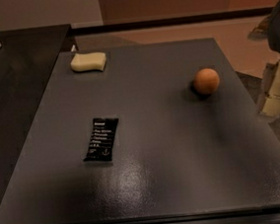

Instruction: Move orange near rxbar chocolate

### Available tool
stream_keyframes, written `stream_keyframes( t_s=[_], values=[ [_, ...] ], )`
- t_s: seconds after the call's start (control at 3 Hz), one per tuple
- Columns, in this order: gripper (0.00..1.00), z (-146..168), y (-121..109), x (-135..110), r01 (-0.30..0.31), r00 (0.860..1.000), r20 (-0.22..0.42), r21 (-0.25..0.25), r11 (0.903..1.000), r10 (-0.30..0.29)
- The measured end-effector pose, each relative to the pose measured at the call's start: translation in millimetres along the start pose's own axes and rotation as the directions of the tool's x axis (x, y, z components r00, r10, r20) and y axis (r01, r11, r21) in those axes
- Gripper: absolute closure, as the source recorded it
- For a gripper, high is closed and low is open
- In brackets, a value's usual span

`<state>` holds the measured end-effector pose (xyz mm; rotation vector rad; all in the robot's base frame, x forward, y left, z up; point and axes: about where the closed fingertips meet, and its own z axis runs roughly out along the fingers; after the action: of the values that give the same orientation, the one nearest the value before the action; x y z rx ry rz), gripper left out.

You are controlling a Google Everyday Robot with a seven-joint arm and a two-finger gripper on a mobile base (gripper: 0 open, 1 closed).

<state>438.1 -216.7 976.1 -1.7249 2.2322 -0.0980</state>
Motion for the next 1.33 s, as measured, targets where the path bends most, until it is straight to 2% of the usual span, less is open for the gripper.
stream_keyframes(
  t_s=[0.33, 0.67, 1.33],
  values=[
    [0.0, 0.0, 0.0, 0.0, 0.0, 1.0, 0.0, 0.0, 1.0, 0.0],
    [0.0, 2.7, -4.6, -1.4, -0.002, 1.0, 0.029, 0.0, 1.0, 0.002],
    [0.0, 34.3, -43.0, -6.2, -0.04, 0.991, 0.128, -0.007, 0.9992, 0.041]
  ],
)
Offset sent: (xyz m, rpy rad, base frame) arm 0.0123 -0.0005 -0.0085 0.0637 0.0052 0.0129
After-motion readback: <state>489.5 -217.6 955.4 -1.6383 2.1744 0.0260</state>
